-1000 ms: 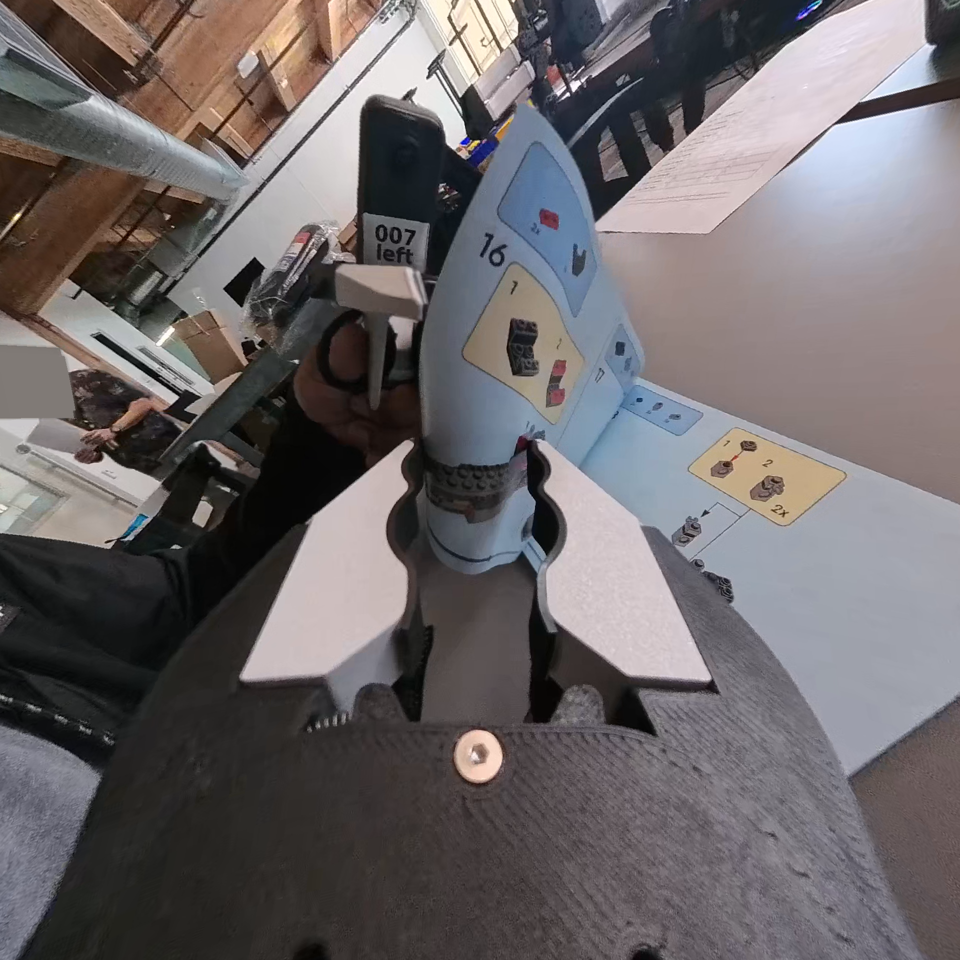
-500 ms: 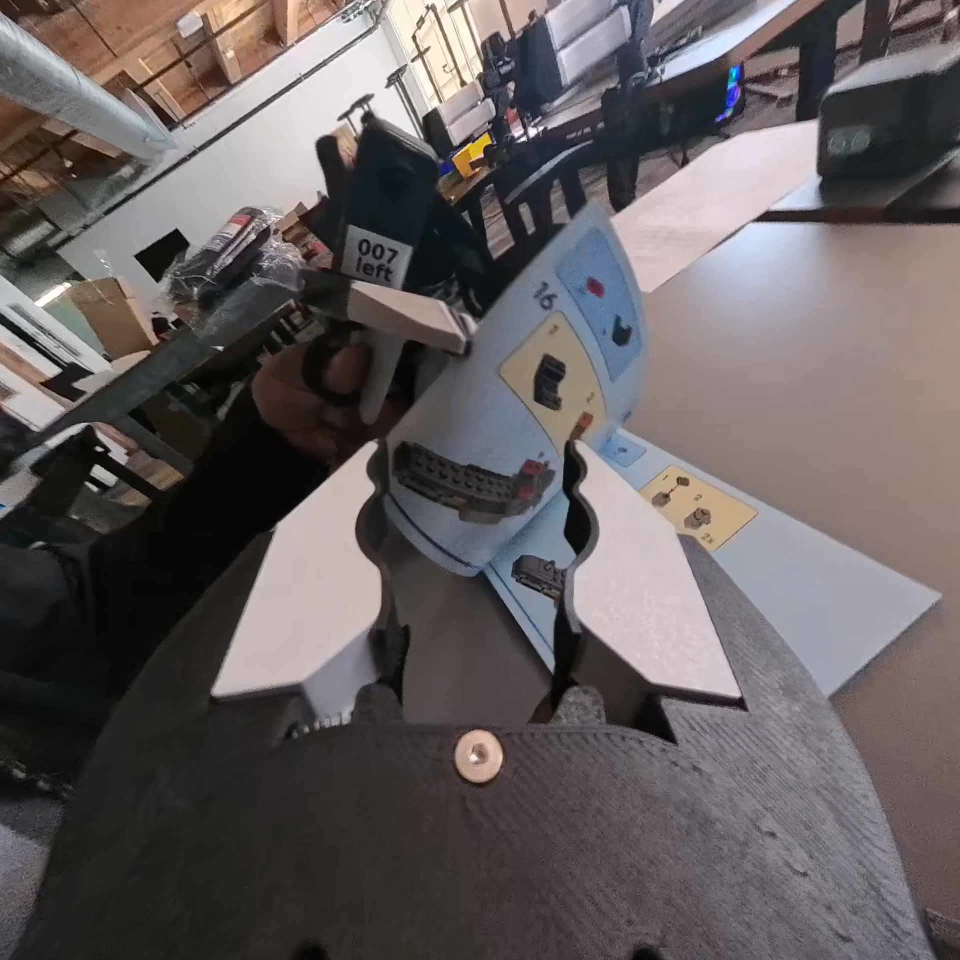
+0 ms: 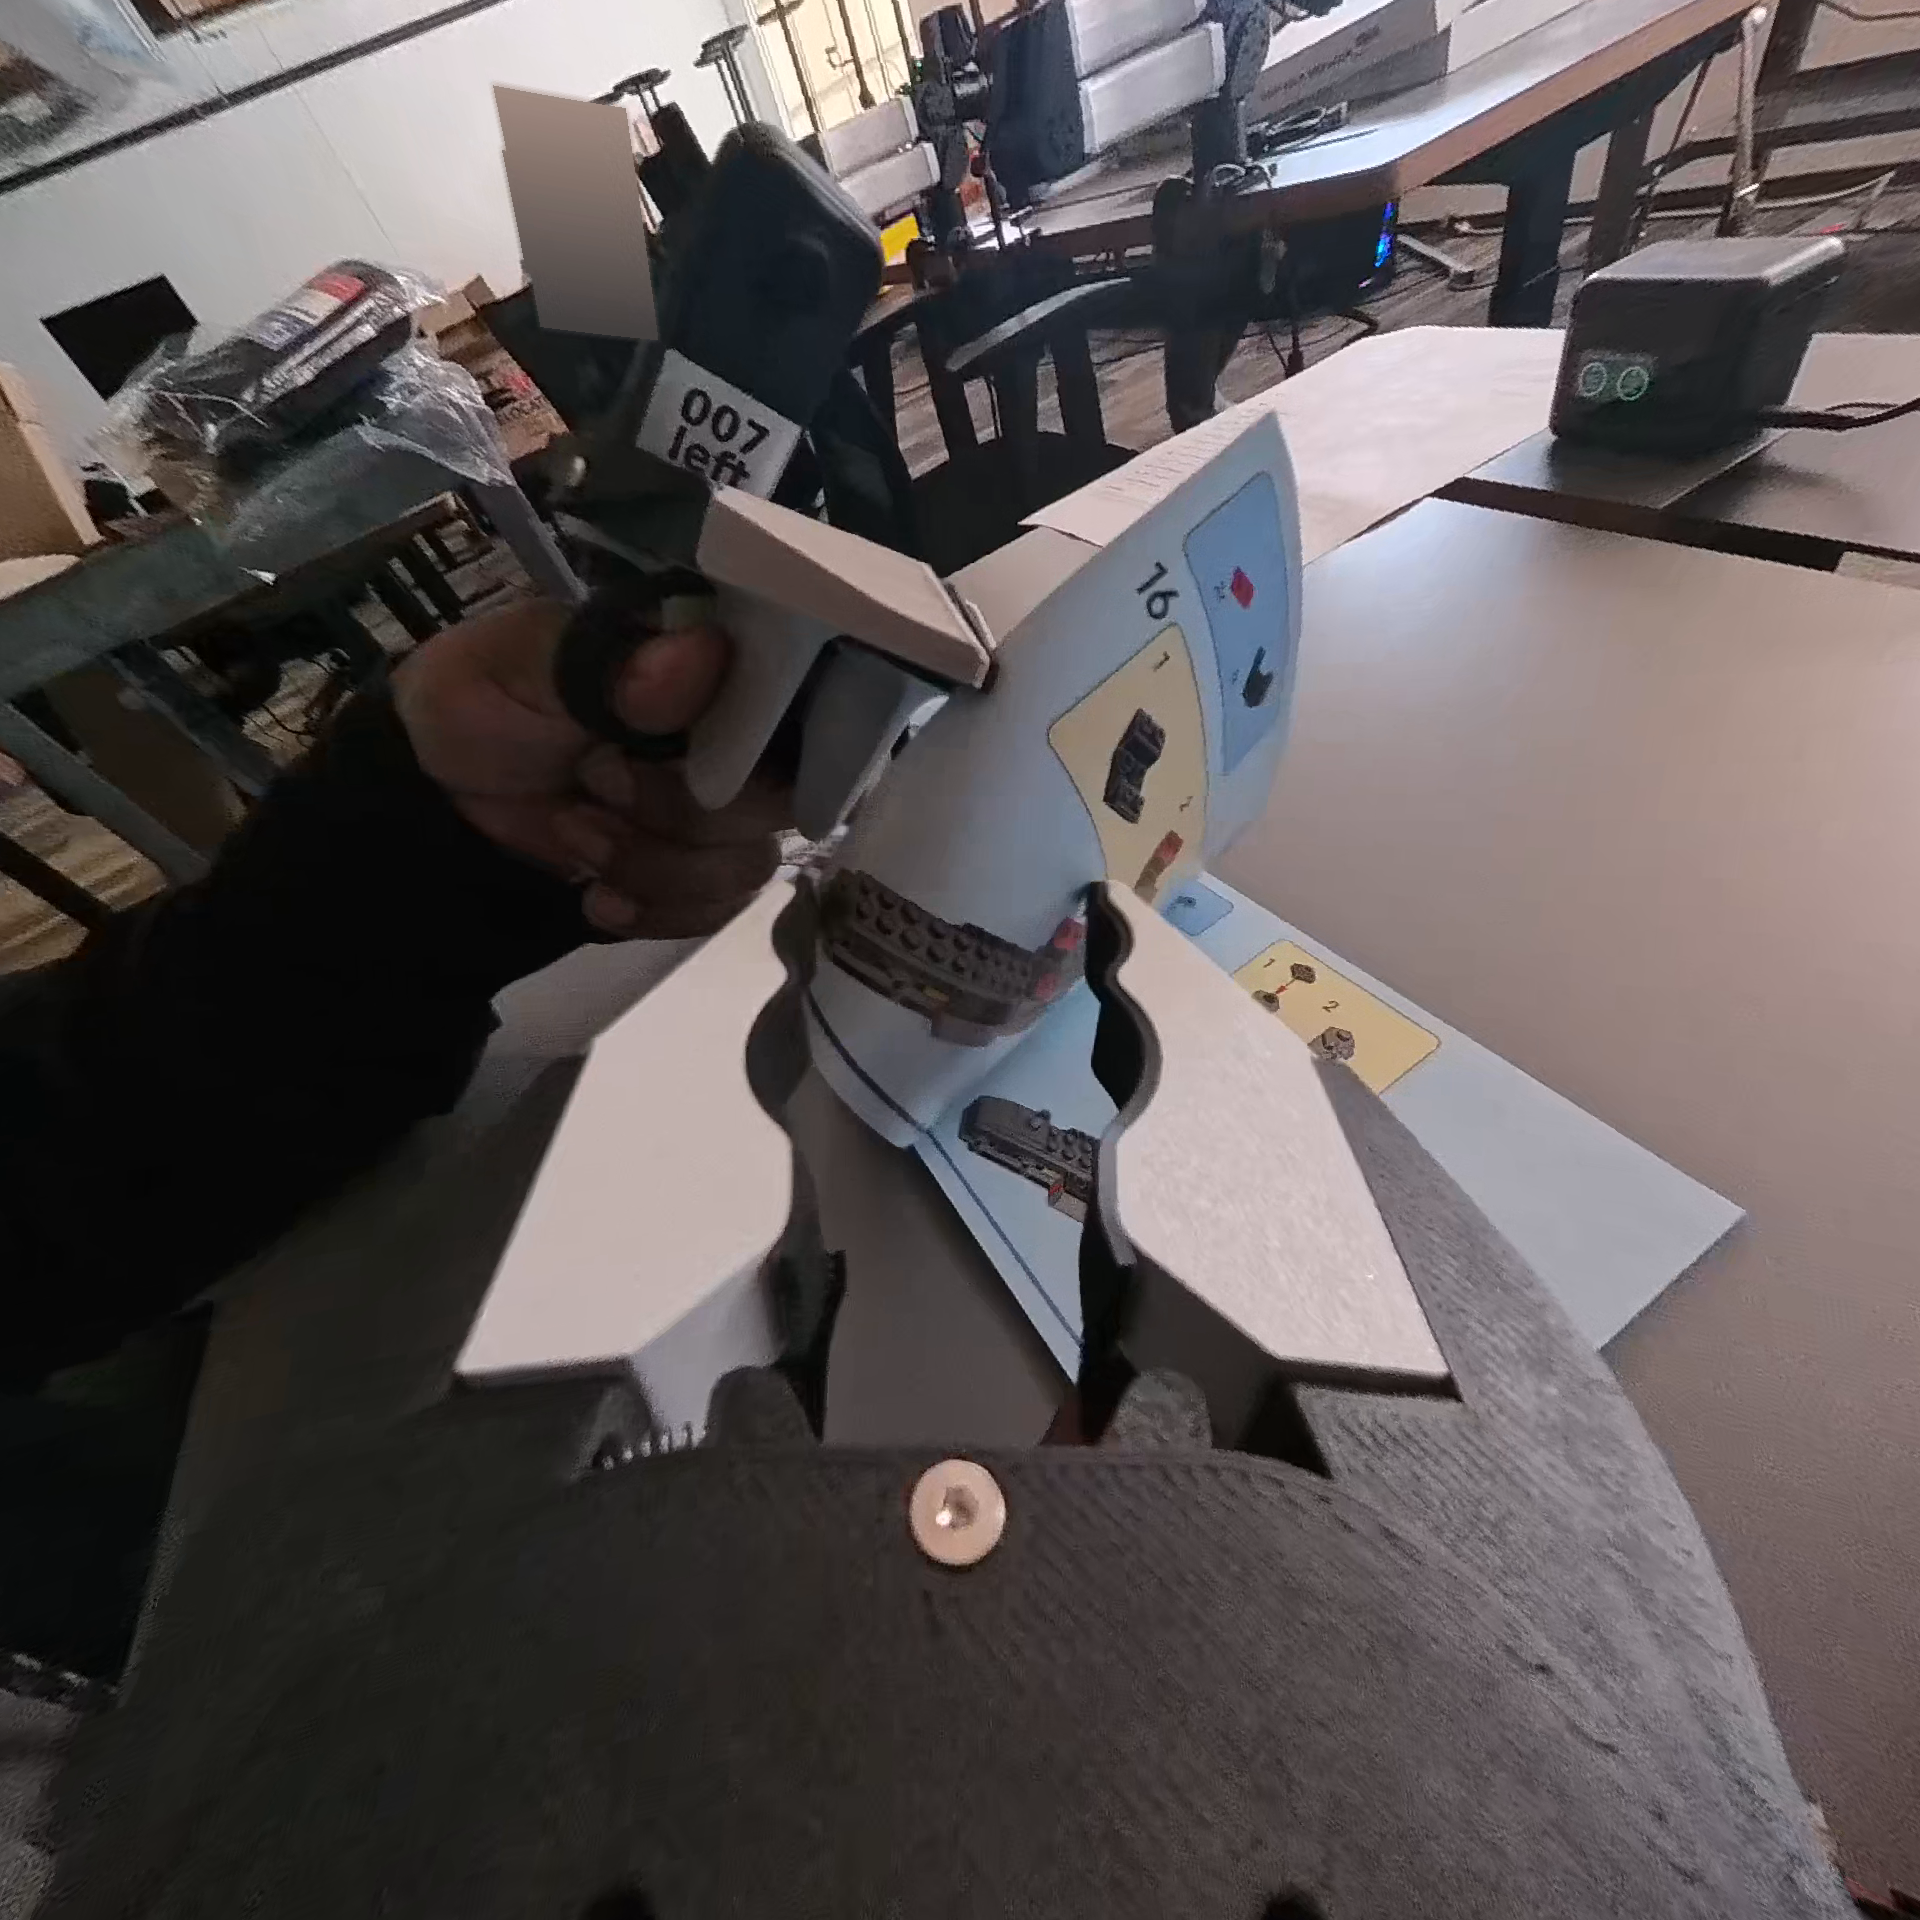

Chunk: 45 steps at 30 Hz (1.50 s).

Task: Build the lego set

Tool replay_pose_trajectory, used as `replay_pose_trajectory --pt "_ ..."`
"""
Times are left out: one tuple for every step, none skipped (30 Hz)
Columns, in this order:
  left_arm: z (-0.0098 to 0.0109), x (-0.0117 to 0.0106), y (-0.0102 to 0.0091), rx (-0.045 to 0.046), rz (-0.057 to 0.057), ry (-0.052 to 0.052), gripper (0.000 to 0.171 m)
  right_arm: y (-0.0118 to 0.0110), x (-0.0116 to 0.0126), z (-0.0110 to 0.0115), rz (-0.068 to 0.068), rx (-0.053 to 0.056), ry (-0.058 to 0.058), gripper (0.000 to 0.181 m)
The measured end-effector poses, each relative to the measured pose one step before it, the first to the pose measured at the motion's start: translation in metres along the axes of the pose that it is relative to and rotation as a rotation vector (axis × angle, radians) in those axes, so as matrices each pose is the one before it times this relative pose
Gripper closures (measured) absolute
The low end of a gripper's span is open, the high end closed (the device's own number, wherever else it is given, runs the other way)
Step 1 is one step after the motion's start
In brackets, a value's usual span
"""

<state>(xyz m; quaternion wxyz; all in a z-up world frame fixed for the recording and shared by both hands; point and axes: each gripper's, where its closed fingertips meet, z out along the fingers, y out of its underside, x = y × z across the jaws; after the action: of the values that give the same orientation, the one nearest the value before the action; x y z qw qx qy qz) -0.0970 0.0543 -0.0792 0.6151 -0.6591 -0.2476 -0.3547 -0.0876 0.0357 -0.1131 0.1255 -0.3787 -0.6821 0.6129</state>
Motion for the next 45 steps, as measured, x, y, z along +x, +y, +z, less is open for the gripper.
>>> replay_pose_trajectory --pt "0.00007 0.00004 0.00054 -0.00323 -0.001 0.0011 0.171 -0.00053 0.00098 -0.00049 -0.0022 0.0042 0.0057 0.131" --pt "0.00003 0.00012 0.00045 -0.00355 -0.001 0.0016 0.171 -0.00108 0.00032 -0.00064 0.0016 0.0061 -0.0001 0.135" --pt "-0.00013 0.00017 0.00033 -0.00299 -0.0002 0.0016 0.171 -0.00094 0.00006 -0.00069 0.0051 0.0046 -0.0038 0.137" --pt "-0.00029 0.00032 0.00014 -0.00127 0.0013 0.0022 0.17 -0.00062 -0.00012 -0.00038 0.0064 0.0027 -0.0058 0.139" --pt "-0.00023 0.00018 -0.00014 -0.00029 0.0018 0.0014 0.17 -0.00038 -0.00002 -0.00041 0.0075 0.0019 -0.006 0.14" --pt "-0.00016 -0.00001 -0.00003 -0.00067 0.0006 0.0 0.17 -0.00024 0.00011 -0.00024 0.0085 0.0019 -0.005 0.142" --pt "-0.00028 -0.00013 0.00004 -0.0007 -0.0001 0.0003 0.17 -0.00016 0.00006 -0.00024 0.009 0.0025 -0.006 0.143" --pt "-0.00034 0.00001 -0.00004 -0.00009 -0.0005 0.001 0.17 -0.00024 -0.00006 -0.00036 0.0104 0.0023 -0.0063 0.144" --pt "-0.00027 0.00014 -0.00023 0.00122 -0.001 0.0027 0.17 -0.00022 -0.00003 -0.00022 0.0123 0.0025 -0.0075 0.145" --pt "-0.00034 0.00026 -0.00037 0.00177 -0.0021 0.0033 0.17 -0.00034 0.0 -0.00034 0.0142 0.0039 -0.0093 0.145" --pt "-0.00036 0.00005 -0.00028 0.00152 -0.0019 0.0024 0.17 -0.00041 -0.00003 -0.00031 0.0155 0.0038 -0.0093 0.147" --pt "-0.0003 -0.00013 -0.00012 0.00082 -0.0013 0.0011 0.17 -0.00031 0.00031 -0.00038 0.0152 0.0031 -0.0082 0.147" --pt "-0.00017 -0.00037 -0.00001 -0.00013 -0.0011 -0.0003 0.17 -0.00035 0.00016 -0.00037 0.013 0.0033 -0.0082 0.149" --pt "-0.00006 -0.00047 0.00007 -0.00023 -0.001 -0.0013 0.17 -0.00062 -0.00008 -0.00048 0.0108 0.0041 -0.0082 0.15" --pt "-0.00011 -0.00033 0.00018 -0.00105 -0.0008 -0.0002 0.17 -0.0007 -0.00011 -0.00042 0.0091 0.0032 -0.0066 0.15" --pt "0.00011 0.00013 0.00026 -0.00117 -0.0008 0.0018 0.17 -0.00052 -0.00005 -0.0003 0.0063 0.0023 -0.0045 0.15" --pt "0.00011 0.00033 -0.0001 0.00052 -0.0004 0.0032 0.169 -0.00051 -0.00012 -0.00034 0.0032 0.0015 -0.0028 0.15" --pt "0.00012 0.00112 -0.00018 0.00142 0.0004 0.0072 0.169 -0.00013 0.0 -0.00008 0.0015 -0.0003 -0.0019 0.15" --pt "0.00019 0.00159 -0.00027 0.00105 0.0005 0.0096 0.169 0.0001 -0.00029 -0.0001 0.0008 -0.0012 -0.0025 0.15" --pt "0.00027 0.00172 -0.00011 0.00003 0.0022 0.0096 0.168 0.00019 -0.00048 0.00012 0.0013 -0.0012 -0.0037 0.15" --pt "0.00048 0.00128 0.00045 -0.00325 0.0024 0.0061 0.166 0.00025 -0.00049 0.00006 0.0025 -0.0011 -0.0039 0.15" --pt "0.00076 0.00045 0.00103 -0.00684 0.0038 0.0006 0.165 -0.00014 -0.00049 0.00002 0.004 0.0009 -0.0048 0.15" --pt "0.00067 0.00008 0.00119 -0.00732 0.0056 -0.0027 0.164 -0.00019 -0.00071 -0.00004 0.0054 0.0012 -0.0061 0.15" --pt "0.00081 0.00015 0.00119 -0.00774 0.0046 -0.0015 0.164 -0.00016 -0.0005 -0.00003 0.0057 0.0008 -0.0062 0.15" --pt "0.00071 0.00039 0.00126 -0.00776 0.0038 0.0003 0.164 -0.00023 -0.00028 -0.00005 0.0048 0.0006 -0.0047 0.149" --pt "0.00068 0.00035 0.00114 -0.00691 0.0044 0.0001 0.164 0.00001 0.0 0.00003 0.0032 0.0001 -0.0026 0.149" --pt "0.00058 0.00041 0.00103 -0.00698 0.0058 0.0001 0.165 -0.00004 0.00015 -0.00009 0.002 -0.0005 -0.0009 0.149" --pt "0.00045 0.00036 0.00086 -0.00497 0.0071 -0.0004 0.167 -0.00005 0.00044 -0.00013 0.0013 0.0001 0.0001 0.149" --pt "0.00016 0.00041 0.00024 -0.00151 0.0068 -0.0005 0.17 -0.00021 0.00025 -0.00015 0.0011 0.0 -0.0007 0.149" --pt "-0.00001 0.00046 0.00007 -0.00022 0.0044 0.0014 0.171 -0.00008 0.00009 -0.00016 0.0011 -0.0005 -0.0009 0.148" --pt "-0.00014 0.00059 -0.00008 0.00107 0.0028 0.0023 0.171 -0.00019 0.00037 -0.00026 0.0009 -0.0003 -0.0003 0.148" --pt "-0.00022 0.00022 -0.00011 0.0007 0.0022 0.0008 0.171 -0.00023 0.00039 -0.00024 0.0004 -0.0002 0.0008 0.147" --pt "-0.00027 -0.0004 -0.00042 0.00201 0.0016 -0.0031 0.171 -0.00041 0.00052 -0.00033 -0.0001 0.0007 0.0019 0.146" --pt "-0.00046 -0.00088 -0.00055 0.00351 -0.0022 -0.0042 0.171 -0.00057 0.00079 -0.00046 -0.0009 0.0019 0.0032 0.145" --pt "-0.00056 -0.00074 -0.00057 0.00419 -0.005 -0.0022 0.171 -0.00078 0.00096 -0.0005 -0.002 0.0024 0.0049 0.145" --pt "-0.00056 -0.00093 -0.00057 0.0041 -0.0038 -0.0029 0.171 -0.00085 0.00135 -0.00065 -0.0036 0.0025 0.0073 0.144" --pt "-0.00052 -0.00125 -0.00053 0.00321 -0.0032 -0.0053 0.171 -0.00101 0.00137 -0.00092 -0.0055 0.0035 0.0087 0.144" --pt "-0.00049 -0.00108 -0.00036 0.00298 -0.0027 -0.0047 0.171 -0.00119 0.00107 -0.00093 -0.0079 0.0041 0.0085 0.144" --pt "-0.00031 -0.001 -0.00042 0.00273 -0.0027 -0.0045 0.171 -0.00114 0.00081 -0.00084 -0.0102 0.004 0.008 0.144" --pt "-0.00013 -0.00101 -0.00018 0.00183 -0.0023 -0.0051 0.171 -0.00128 0.00046 -0.00083 -0.0112 0.0048 0.0078 0.144" --pt "-0.00005 -0.0007 -0.00004 0.00125 -0.0011 -0.0026 0.171 -0.00138 0.00035 -0.00073 -0.0116 0.0052 0.0083 0.144" --pt "0.00014 -0.00044 -0.00006 0.00116 -0.0021 -0.001 0.171 -0.00139 0.00056 -0.00069 -0.0119 0.0058 0.0092 0.144" --pt "0.00012 -0.00045 0.00003 0.00098 -0.0027 -0.0009 0.171 -0.00126 0.00058 -0.00085 -0.0118 0.0055 0.0091 0.145" --pt "0.00018 -0.00038 -0.0001 0.00146 -0.0019 -0.0015 0.171 -0.0008 0.0006 -0.00062 -0.011 0.0034 0.0081 0.145" --pt "0.00014 -0.00062 -0.00026 0.00227 -0.001 -0.0034 0.171 -0.00071 -0.00023 -0.00066 -0.01 0.0036 0.0028 0.145"
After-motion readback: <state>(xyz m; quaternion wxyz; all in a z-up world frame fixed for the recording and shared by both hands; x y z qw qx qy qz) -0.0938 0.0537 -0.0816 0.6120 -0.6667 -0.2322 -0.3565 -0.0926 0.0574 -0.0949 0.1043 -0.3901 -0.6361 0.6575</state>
